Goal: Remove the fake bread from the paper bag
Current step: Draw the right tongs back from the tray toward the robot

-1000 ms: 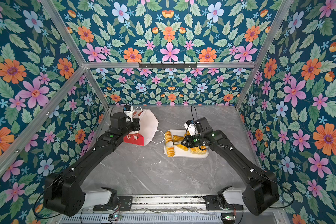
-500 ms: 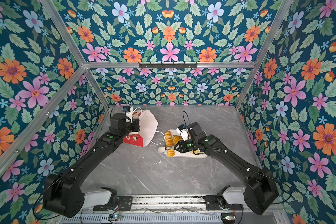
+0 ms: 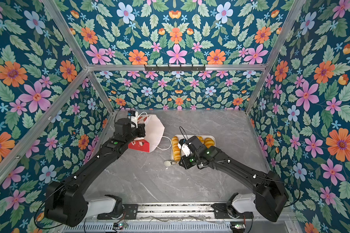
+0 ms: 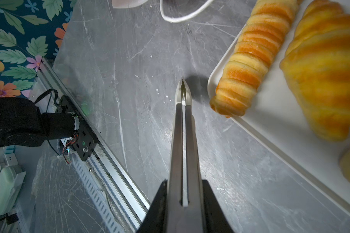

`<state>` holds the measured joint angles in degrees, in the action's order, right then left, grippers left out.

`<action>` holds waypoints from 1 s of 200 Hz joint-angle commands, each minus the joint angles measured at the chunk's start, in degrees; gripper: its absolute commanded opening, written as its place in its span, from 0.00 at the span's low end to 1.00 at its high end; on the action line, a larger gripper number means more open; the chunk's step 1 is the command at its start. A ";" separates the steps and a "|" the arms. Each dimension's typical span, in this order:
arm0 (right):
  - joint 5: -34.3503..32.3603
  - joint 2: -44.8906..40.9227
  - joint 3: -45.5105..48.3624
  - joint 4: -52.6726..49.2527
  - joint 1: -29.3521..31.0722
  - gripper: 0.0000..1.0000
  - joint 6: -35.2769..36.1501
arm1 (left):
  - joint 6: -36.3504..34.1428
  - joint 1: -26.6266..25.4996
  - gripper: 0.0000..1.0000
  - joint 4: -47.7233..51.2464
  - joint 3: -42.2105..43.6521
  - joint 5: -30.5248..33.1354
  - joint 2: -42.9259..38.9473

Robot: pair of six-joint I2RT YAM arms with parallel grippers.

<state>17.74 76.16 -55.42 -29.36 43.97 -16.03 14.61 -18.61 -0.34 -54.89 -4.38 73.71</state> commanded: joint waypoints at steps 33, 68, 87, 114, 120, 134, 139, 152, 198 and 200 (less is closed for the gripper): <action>-3.27 1.33 0.37 -6.87 5.27 0.22 -0.86 | -0.01 0.15 0.00 -1.51 -0.05 -0.28 0.21; -0.76 2.42 2.52 -6.98 7.79 0.22 -3.01 | -0.03 0.10 0.00 -1.51 0.31 -0.36 0.20; 0.06 2.74 3.23 -6.94 8.18 0.21 -3.40 | 0.07 0.08 0.00 -1.59 0.48 -0.62 0.20; 1.56 3.26 3.56 -6.60 8.17 0.22 -3.39 | 0.24 0.09 0.00 -1.68 0.73 -0.80 -0.06; 1.77 3.61 3.73 -6.42 8.15 0.22 -3.46 | 0.24 0.09 0.00 -1.68 0.75 -0.80 -0.15; 2.45 4.38 4.07 -5.91 8.24 0.23 -3.27 | 0.24 0.13 0.00 -1.68 0.92 -0.78 -0.40; 2.41 4.66 4.09 -5.84 8.26 0.23 -3.22 | 0.27 0.15 0.00 -1.68 0.93 -0.80 -0.48; 2.78 5.20 4.09 -5.58 8.27 0.25 -3.13 | 0.32 0.10 0.00 -1.68 1.10 -0.80 -0.68; 3.44 5.49 4.68 -4.08 8.31 0.27 -3.88 | 0.24 0.14 0.00 -1.51 1.63 -0.55 -1.03; 3.31 5.56 4.70 -4.04 8.26 0.27 -3.95 | 0.24 0.15 0.00 -1.51 1.63 -0.54 -1.03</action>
<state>19.97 81.38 -50.83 -34.30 52.18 -19.25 14.83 -18.59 -0.54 -53.32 -4.84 73.06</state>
